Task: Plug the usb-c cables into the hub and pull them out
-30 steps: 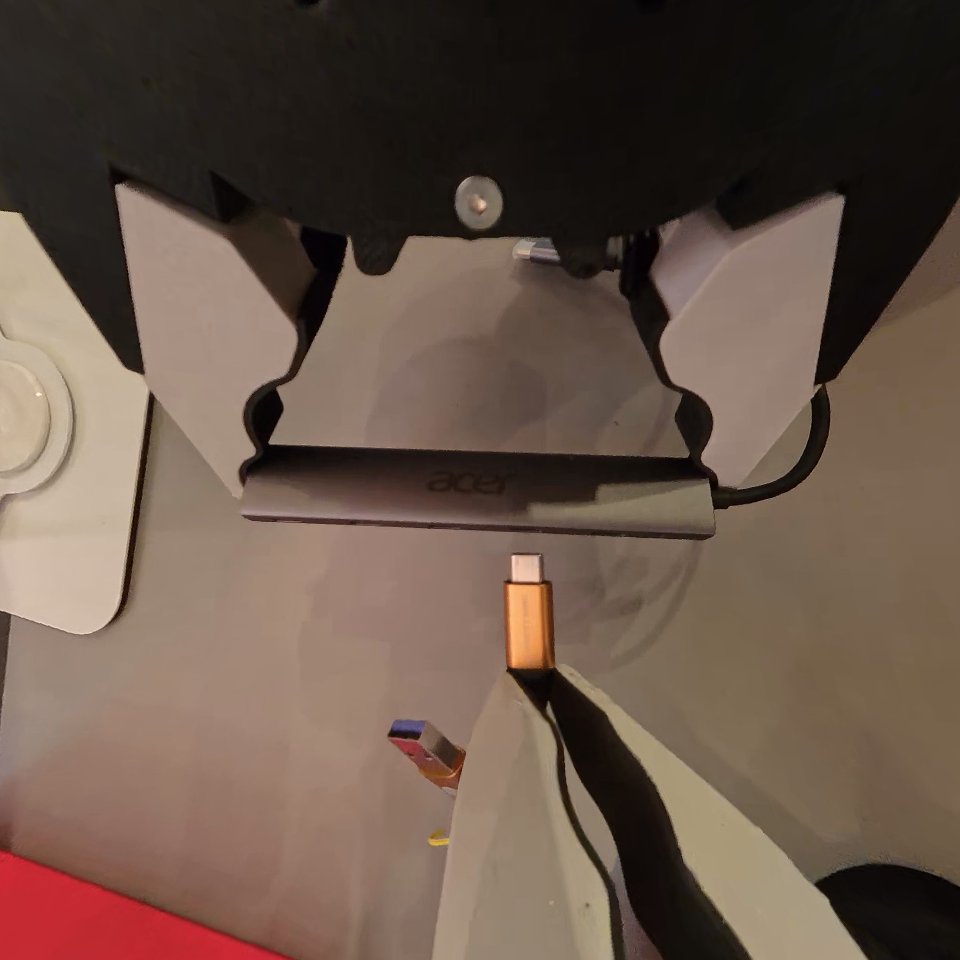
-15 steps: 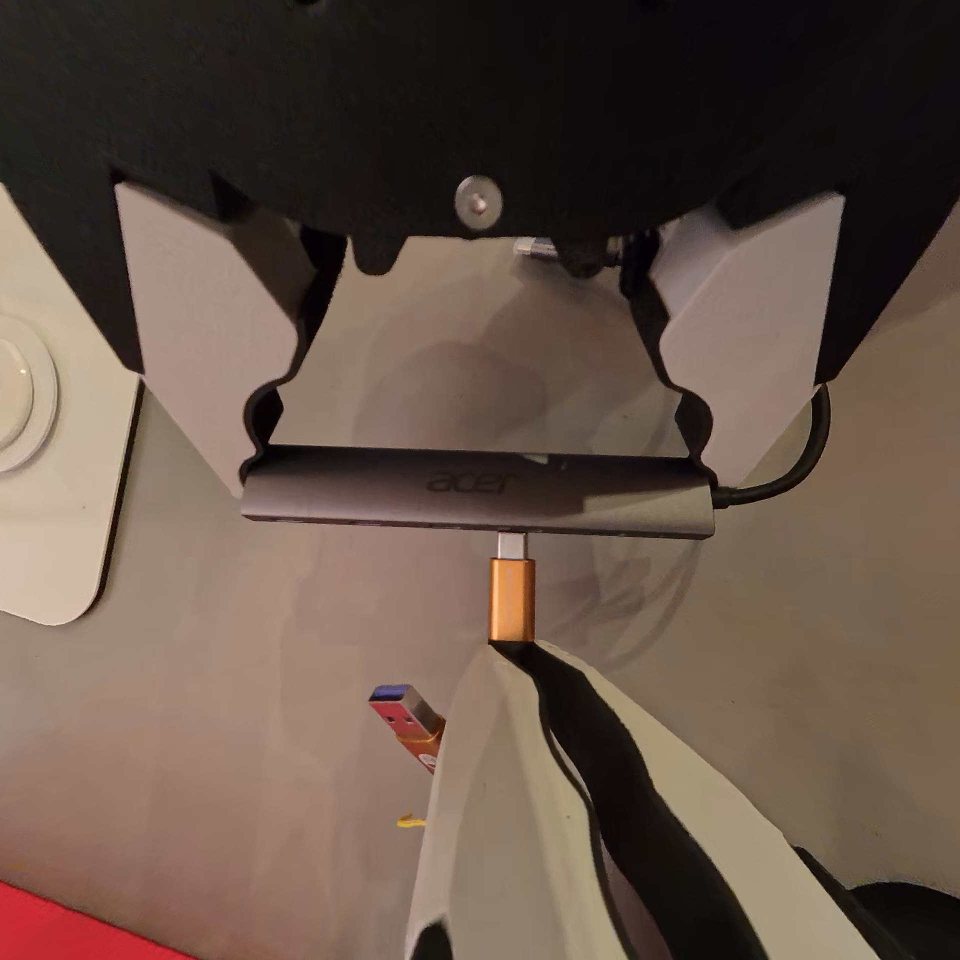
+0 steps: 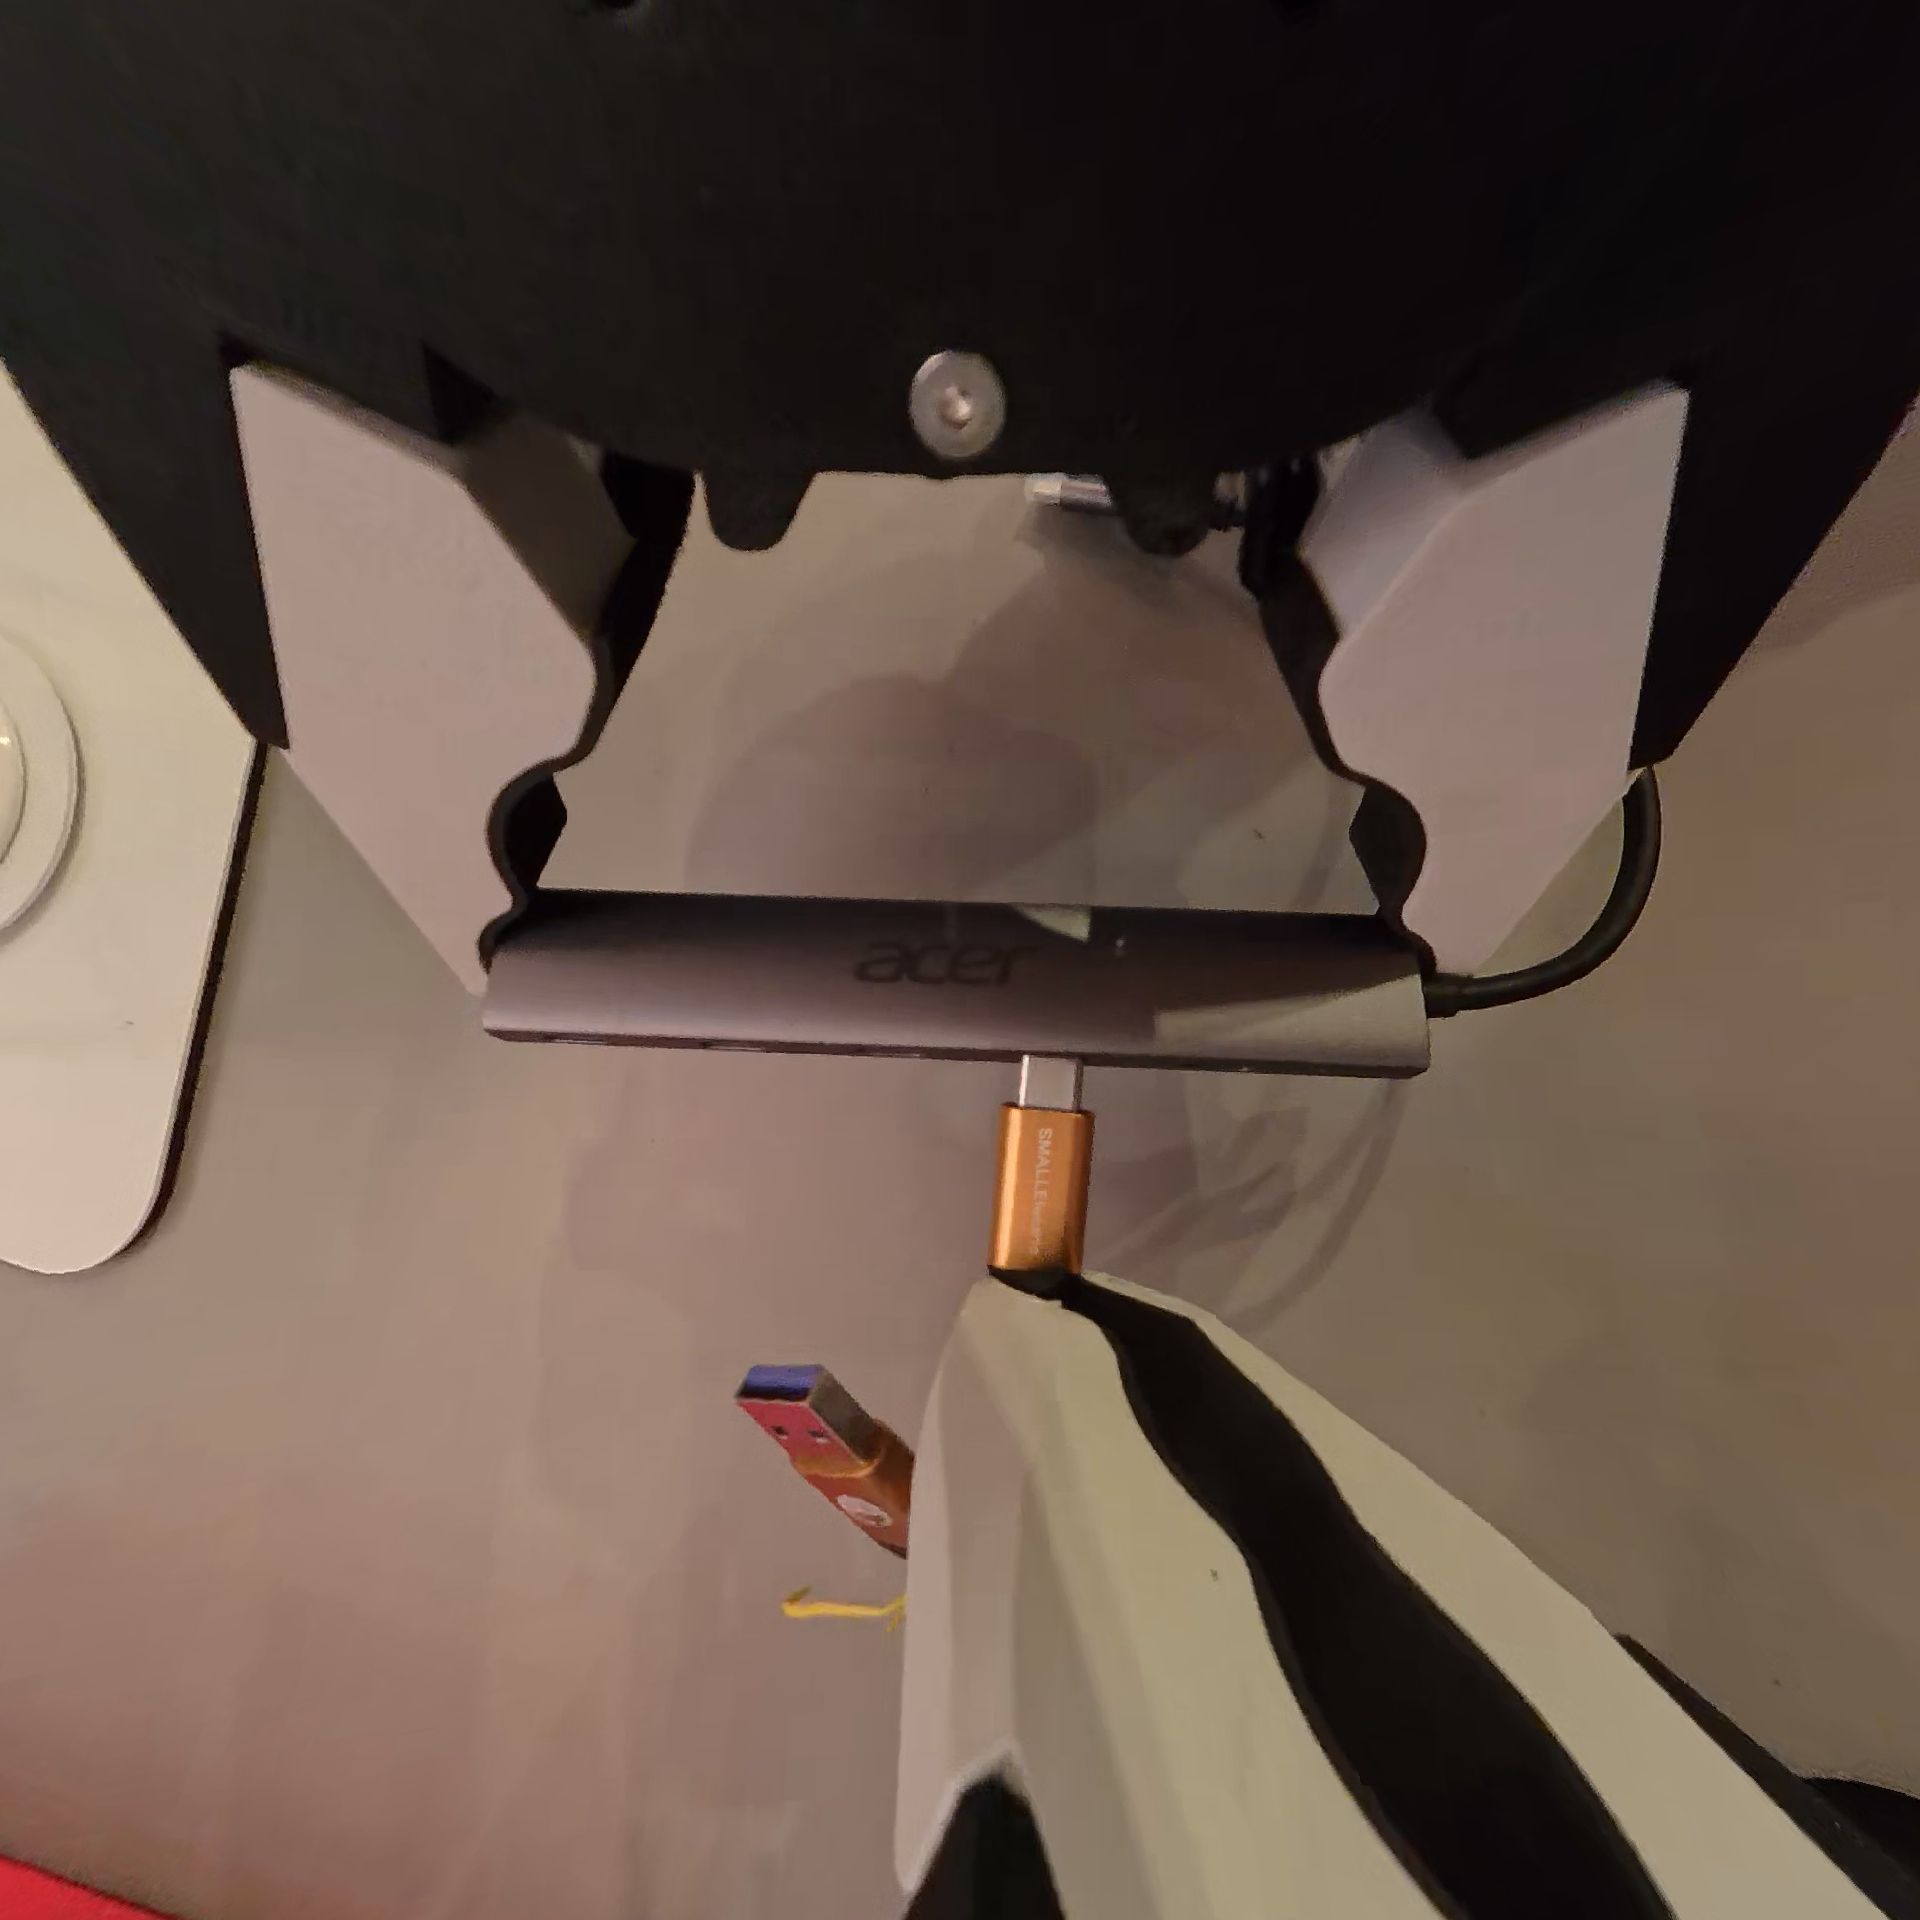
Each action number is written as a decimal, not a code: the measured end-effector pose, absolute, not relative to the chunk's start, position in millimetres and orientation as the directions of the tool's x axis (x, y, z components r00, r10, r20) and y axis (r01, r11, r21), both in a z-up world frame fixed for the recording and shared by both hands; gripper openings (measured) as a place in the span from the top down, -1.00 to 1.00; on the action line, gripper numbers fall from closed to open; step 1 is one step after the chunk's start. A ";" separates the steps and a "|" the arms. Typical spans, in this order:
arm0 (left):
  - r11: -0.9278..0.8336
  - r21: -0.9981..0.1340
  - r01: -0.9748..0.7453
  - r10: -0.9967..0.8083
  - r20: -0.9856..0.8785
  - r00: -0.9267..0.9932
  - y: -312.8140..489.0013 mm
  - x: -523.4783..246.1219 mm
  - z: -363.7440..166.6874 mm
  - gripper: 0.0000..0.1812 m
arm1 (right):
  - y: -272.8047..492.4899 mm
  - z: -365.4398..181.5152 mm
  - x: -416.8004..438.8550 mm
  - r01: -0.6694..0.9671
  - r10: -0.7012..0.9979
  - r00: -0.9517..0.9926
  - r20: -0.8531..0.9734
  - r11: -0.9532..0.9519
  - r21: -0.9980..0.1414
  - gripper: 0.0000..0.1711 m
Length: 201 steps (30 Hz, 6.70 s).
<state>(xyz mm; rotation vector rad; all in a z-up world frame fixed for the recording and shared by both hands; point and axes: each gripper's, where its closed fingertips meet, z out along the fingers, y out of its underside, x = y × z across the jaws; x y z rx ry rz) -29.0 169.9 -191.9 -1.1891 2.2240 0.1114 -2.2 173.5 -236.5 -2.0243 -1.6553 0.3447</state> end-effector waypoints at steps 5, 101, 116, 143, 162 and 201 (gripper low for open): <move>0.617 -0.144 -0.773 -0.690 -0.572 -0.444 169.2 -27.8 -192.1 0.92 | 172.1 -238.0 0.0 0.853 0.966 0.236 0.103 -0.156 -0.498 -0.78; 0.008 -0.934 -0.357 -0.943 -0.127 0.309 225.4 -151.4 -105.1 0.67 | 163.5 -272.6 4.0 0.846 0.978 0.192 0.077 -0.126 -0.519 -0.79; -0.063 -0.901 -0.430 -0.836 -0.187 0.516 318.6 -211.8 -99.9 0.59 | 156.6 -260.7 2.3 0.745 0.970 0.223 -0.094 -0.232 -0.626 -0.74; -0.414 -0.367 -0.833 -0.871 -0.105 0.479 394.3 -255.5 -236.1 0.95 | 153.9 -228.7 -29.7 0.690 0.973 0.221 -0.064 -0.203 -0.695 -0.44; -0.148 -0.837 -0.527 -0.793 -0.218 0.569 358.5 -243.6 -65.8 0.95 | 172.2 -193.4 -26.7 0.563 0.953 0.301 -0.017 -0.192 -0.804 -0.35; -0.114 -0.987 -0.111 -0.990 0.103 0.099 158.6 -63.1 -67.5 0.23 | 217.7 -103.1 -59.5 0.869 0.411 0.228 0.883 0.324 -0.375 0.87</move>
